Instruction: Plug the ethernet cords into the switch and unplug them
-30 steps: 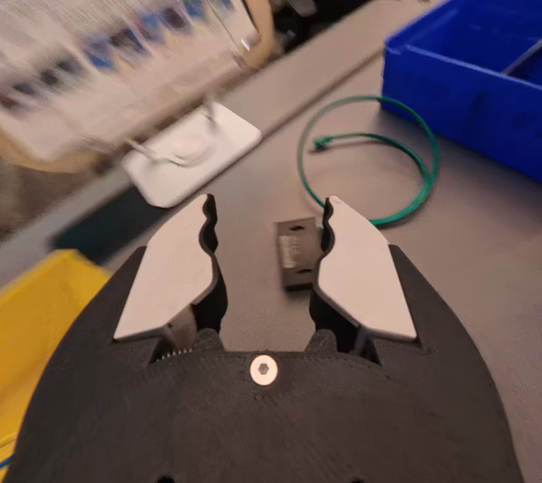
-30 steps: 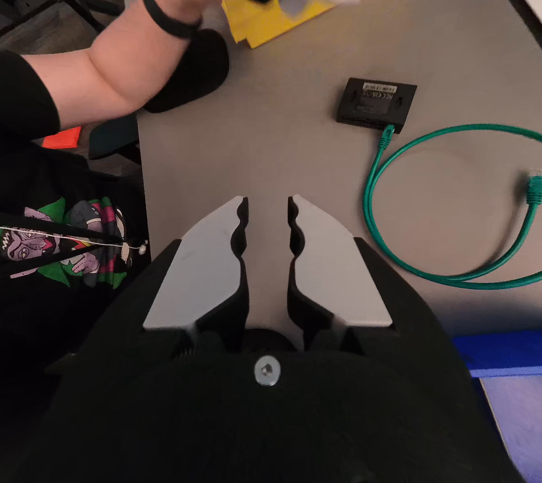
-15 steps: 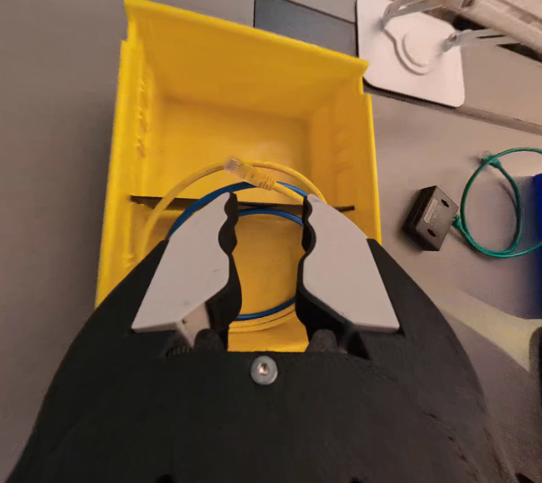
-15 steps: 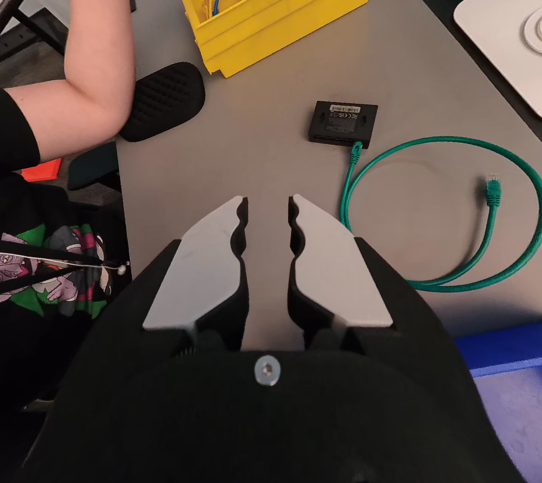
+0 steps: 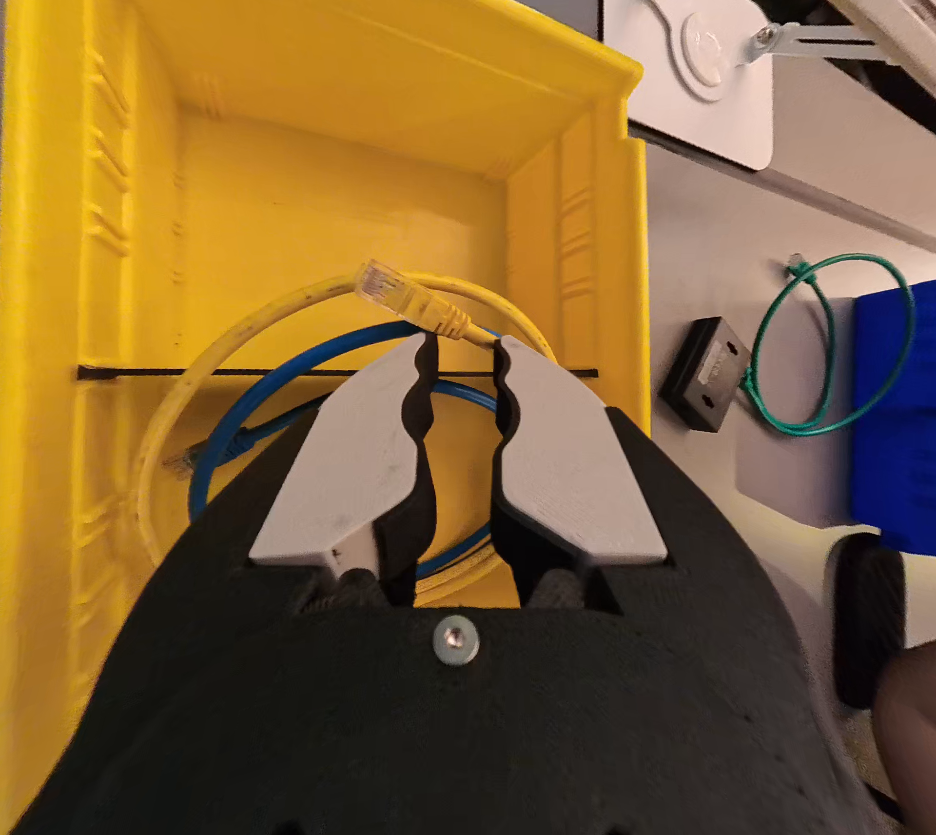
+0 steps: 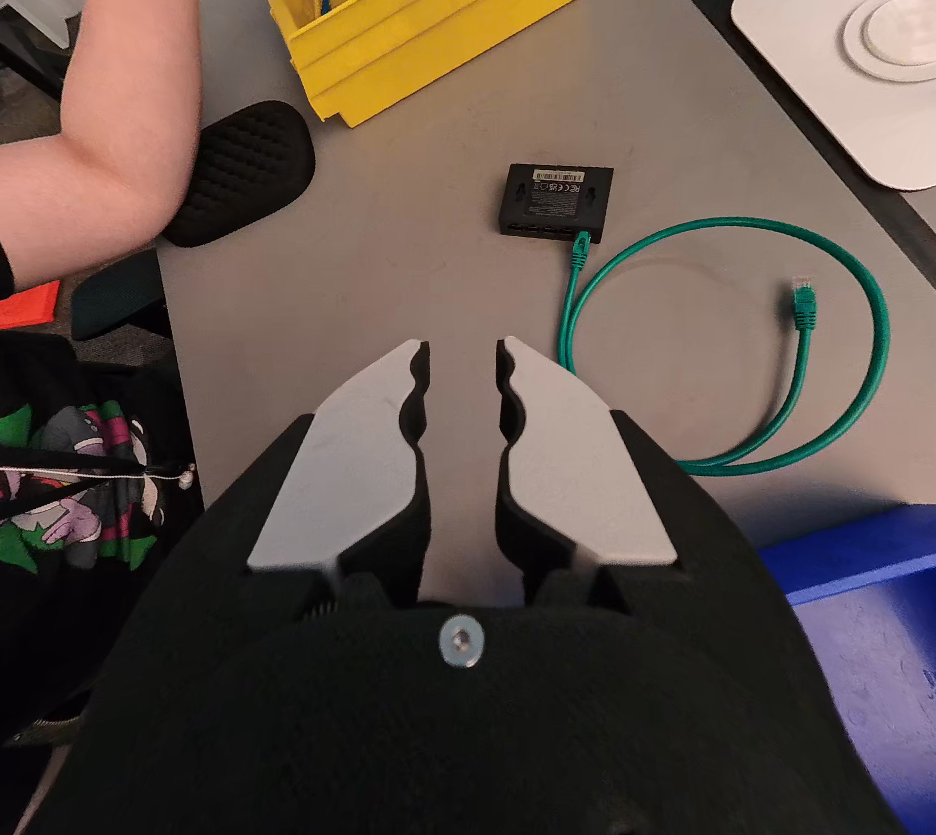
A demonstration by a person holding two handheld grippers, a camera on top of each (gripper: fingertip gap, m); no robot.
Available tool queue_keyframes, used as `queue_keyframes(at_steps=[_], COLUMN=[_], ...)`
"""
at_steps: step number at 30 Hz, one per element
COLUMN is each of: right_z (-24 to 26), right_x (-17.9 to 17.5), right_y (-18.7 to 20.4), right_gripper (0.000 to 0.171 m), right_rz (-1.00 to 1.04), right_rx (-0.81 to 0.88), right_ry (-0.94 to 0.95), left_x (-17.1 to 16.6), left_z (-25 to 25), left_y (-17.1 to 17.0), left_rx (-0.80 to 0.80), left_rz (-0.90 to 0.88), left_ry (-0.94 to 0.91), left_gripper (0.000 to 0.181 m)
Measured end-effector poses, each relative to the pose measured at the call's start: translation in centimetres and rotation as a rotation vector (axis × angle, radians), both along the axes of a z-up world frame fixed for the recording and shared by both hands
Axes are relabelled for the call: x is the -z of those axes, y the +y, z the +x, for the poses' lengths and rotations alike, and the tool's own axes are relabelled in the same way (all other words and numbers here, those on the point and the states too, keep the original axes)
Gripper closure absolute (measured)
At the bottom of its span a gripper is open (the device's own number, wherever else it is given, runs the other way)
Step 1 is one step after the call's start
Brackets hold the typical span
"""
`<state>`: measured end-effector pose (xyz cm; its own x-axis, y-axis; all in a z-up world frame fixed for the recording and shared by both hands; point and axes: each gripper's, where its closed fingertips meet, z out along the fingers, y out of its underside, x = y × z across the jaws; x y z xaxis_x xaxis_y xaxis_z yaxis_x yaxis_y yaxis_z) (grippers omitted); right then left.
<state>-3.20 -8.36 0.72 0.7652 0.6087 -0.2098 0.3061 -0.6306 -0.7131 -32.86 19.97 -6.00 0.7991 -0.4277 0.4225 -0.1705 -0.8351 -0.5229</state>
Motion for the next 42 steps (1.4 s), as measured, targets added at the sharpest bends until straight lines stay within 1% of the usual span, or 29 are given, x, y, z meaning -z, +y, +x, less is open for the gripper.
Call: queue_keyframes(at_steps=[5, 10, 13, 15, 16, 18, 21, 23, 26, 28, 30, 32, 33, 35, 37, 38, 40, 42], right_z=[0.1, 0.4, 0.5, 0.6, 0.6, 0.7, 0.7, 0.6, -0.1, -1.2, -3.1, -5.5, -6.7, -9.0, -10.5, -10.9, -10.8, -10.8], right_x=[0.1, 0.3, 0.2, 0.2, 0.2, 0.1, -0.1, -0.3, -1.1, -2.2, -3.7, -5.4, -6.3, -7.7, -9.0, -9.7, -11.0, -12.1], right_y=[0.0, 0.1, 0.0, 0.0, 0.0, 0.0, 0.1, 0.3, 0.8, 1.3, 2.0, 2.8, 3.0, 3.2, 3.2, 3.1, 2.7, 2.1], right_gripper=[0.146, 0.147, 0.147, 0.148, 0.148, 0.148, 0.149, 0.150, 0.150, 0.150, 0.149, 0.144, 0.140, 0.128, 0.119, 0.116, 0.115, 0.119], right_rz=[0.003, 0.002, 0.006, 0.007, 0.008, 0.010, 0.023, 0.037, 0.094, 0.174, 0.289, 0.443, 0.523, 0.680, 0.837, 0.907, 1.043, 1.145], right_rx=[0.004, 0.010, 0.013, 0.016, 0.017, 0.020, 0.021, 0.019, 0.005, -0.026, -0.073, -0.112, -0.125, -0.135, -0.100, -0.071, 0.006, 0.045], right_ry=[-0.023, -0.040, -0.045, -0.050, -0.051, -0.051, -0.047, -0.043, -0.031, -0.003, 0.044, 0.084, 0.097, 0.100, 0.063, 0.032, -0.031, -0.065], left_x=[0.0, 0.8, 0.8, 0.2, -0.5, -2.1, -5.1, -7.9, -13.9, -18.1, -21.6, -24.0, -24.8, -25.5, -25.7, -25.5, -25.3, -25.0], left_z=[0.4, 1.2, 1.4, 1.6, 1.8, 1.9, 1.7, 1.4, 1.2, 1.2, 1.4, 2.4, 3.2, 5.5, 8.2, 9.7, 12.3, 14.2], left_y=[-0.1, -0.3, -0.5, -1.1, -1.6, -2.6, -3.9, -4.5, -6.6, -8.5, -10.7, -13.5, -15.0, -17.8, -20.0, -20.9, -23.0, -25.5], left_rx=[-0.009, 0.005, 0.035, 0.076, 0.103, 0.151, 0.202, 0.203, 0.222, 0.232, 0.246, 0.311, 0.358, 0.472, 0.567, 0.603, 0.686, 0.778], left_rz=[-0.039, -0.064, -0.056, -0.074, -0.079, -0.065, 0.026, 0.128, 0.359, 0.551, 0.709, 0.799, 0.816, 0.797, 0.787, 0.785, 0.790, 0.745], left_ry=[-0.072, -0.047, -0.027, -0.047, -0.077, -0.114, -0.140, -0.158, -0.238, -0.300, -0.369, -0.462, -0.519, -0.618, -0.690, -0.714, -0.776, -0.849], left_gripper=[0.155, 0.154, 0.157, 0.162, 0.167, 0.171, 0.174, 0.174, 0.175, 0.176, 0.176, 0.176, 0.176, 0.176, 0.174, 0.176, 0.177, 0.176])
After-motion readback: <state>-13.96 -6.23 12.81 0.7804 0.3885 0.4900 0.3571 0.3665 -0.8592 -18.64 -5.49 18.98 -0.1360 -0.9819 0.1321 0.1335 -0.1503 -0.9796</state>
